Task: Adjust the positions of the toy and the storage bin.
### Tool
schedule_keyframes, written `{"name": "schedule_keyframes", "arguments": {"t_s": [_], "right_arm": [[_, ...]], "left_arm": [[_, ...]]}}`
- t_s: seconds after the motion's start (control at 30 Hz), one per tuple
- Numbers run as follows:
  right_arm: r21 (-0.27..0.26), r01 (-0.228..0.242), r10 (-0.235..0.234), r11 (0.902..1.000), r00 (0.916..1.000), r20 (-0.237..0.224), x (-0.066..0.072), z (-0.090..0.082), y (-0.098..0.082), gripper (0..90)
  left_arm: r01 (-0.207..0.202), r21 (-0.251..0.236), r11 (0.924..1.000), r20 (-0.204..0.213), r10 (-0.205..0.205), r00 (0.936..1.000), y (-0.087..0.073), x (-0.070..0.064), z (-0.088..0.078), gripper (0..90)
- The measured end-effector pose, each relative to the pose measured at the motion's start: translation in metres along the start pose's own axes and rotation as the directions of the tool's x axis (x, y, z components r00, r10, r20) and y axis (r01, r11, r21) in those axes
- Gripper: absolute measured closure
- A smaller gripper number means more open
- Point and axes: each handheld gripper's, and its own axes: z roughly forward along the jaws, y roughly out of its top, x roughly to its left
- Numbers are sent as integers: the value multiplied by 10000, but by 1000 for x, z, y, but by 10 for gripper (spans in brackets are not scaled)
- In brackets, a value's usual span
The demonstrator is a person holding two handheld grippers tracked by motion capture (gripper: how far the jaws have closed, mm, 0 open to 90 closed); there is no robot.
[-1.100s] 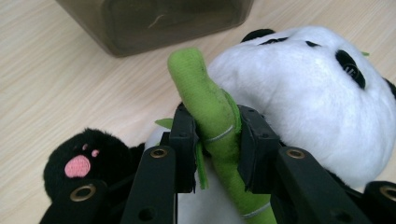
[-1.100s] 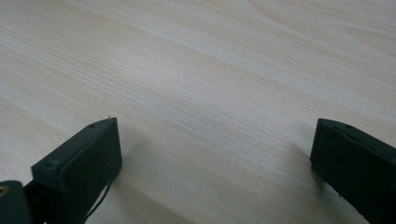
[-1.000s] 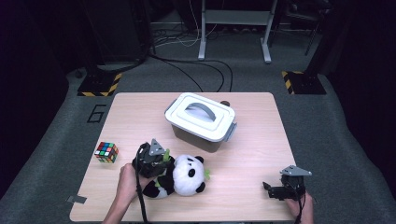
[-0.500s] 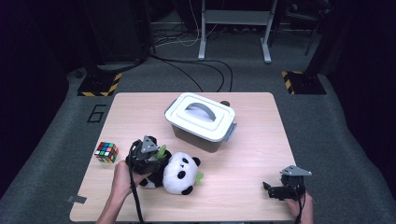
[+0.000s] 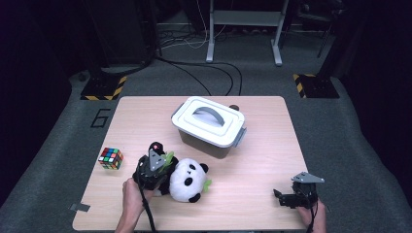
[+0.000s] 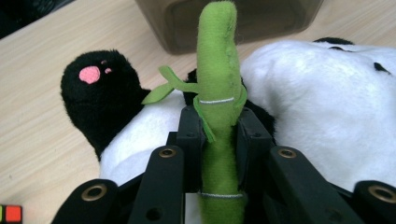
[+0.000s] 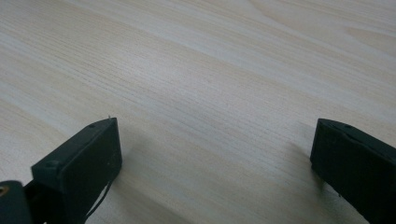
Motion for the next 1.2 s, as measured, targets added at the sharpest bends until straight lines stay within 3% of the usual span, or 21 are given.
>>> {"name": "schedule_keyframes", "arguments": {"t_s": [0.33, 0.43, 0.5, 1.03, 1.2], "right_arm": [[-2, 4, -4, 10000, 10000, 0, 0, 0, 0, 12], [0, -1, 1, 10000, 10000, 0, 0, 0, 0, 12], [-4, -2, 2, 10000, 10000, 1, 0, 0, 0, 12], [-3, -6, 6, 10000, 10000, 9, 0, 0, 0, 12], [-1, -11, 11, 10000, 10000, 10, 0, 0, 0, 12]], "left_arm": [[-590, -316, 9978, 930, 617, 9937, 5, 24, -1, 761], [-705, -328, 9970, 991, 734, 9924, 6, 35, -2, 761], [-517, -355, 9980, 1096, 553, 9924, 5, 41, -2, 762], [-743, -513, 9959, 1690, 820, 9822, 3, 83, 4, 760], [-451, -563, 9974, 1779, 545, 9825, 7, 97, 8, 756]]}}
